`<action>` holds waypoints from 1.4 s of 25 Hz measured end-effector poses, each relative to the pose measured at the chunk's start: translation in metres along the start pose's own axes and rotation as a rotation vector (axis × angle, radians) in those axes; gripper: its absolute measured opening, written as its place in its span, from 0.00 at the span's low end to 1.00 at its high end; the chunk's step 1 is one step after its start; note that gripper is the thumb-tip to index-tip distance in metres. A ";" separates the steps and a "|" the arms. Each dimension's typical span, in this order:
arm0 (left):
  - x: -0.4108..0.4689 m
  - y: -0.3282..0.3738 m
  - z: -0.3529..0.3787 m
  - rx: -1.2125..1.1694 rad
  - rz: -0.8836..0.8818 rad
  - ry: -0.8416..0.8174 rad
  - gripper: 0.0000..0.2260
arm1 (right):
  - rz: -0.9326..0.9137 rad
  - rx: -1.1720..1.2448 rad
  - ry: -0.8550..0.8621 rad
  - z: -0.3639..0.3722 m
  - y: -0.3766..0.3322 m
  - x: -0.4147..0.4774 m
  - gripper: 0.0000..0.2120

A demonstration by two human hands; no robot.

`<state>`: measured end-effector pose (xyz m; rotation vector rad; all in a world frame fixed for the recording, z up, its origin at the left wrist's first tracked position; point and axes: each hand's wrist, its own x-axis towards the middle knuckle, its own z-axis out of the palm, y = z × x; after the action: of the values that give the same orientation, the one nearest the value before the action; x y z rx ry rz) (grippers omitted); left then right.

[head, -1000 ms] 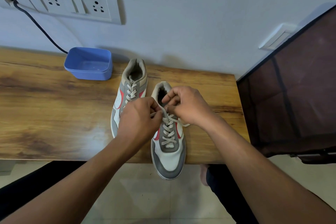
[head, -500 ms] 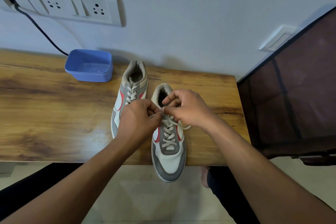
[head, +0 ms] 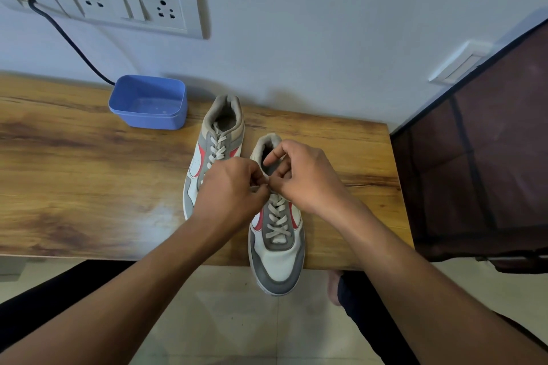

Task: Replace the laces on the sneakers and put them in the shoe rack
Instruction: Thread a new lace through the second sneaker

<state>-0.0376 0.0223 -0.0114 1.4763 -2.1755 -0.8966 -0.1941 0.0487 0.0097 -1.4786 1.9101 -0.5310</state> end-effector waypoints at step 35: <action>0.026 -0.014 -0.015 -0.018 0.037 -0.240 0.07 | 0.179 0.311 -0.215 -0.007 0.013 0.010 0.18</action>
<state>-0.0291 -0.0092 -0.0112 1.3758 -2.3473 -1.1278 -0.2090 0.0418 0.0033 -1.1077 1.6845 -0.5353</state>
